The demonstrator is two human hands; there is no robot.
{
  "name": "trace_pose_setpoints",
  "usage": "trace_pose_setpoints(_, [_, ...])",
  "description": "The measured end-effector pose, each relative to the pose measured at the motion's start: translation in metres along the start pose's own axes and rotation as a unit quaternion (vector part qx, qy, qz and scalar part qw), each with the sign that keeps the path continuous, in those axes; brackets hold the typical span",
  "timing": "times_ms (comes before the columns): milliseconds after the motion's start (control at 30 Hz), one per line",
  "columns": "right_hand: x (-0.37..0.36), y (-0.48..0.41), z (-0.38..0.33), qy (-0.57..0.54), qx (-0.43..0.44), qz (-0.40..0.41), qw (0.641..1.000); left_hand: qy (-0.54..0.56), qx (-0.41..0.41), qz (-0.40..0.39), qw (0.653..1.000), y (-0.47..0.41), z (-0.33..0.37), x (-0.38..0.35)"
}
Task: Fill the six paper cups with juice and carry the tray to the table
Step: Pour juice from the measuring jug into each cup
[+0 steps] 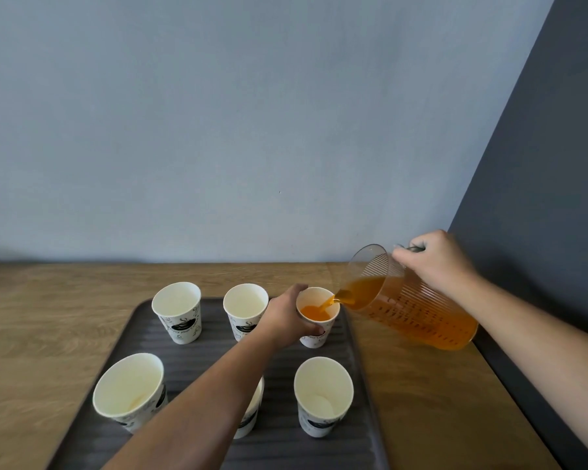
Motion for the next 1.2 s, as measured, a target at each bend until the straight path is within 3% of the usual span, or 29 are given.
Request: trace_pose_setpoints(1200, [-0.003,0.004,-0.001,0.003,-0.022,-0.004,1.000,0.003,0.008,-0.007,1.000,0.001,0.000,-0.001])
Point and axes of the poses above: each hand's wrist, its own y-axis away from the middle knuckle, its own x-axis out of the back of the hand, z = x × y, the point moved 1 cm from there along -y, towards the middle knuckle, and after that the axes turned 11 degrees about z, right-handed, at the moved point
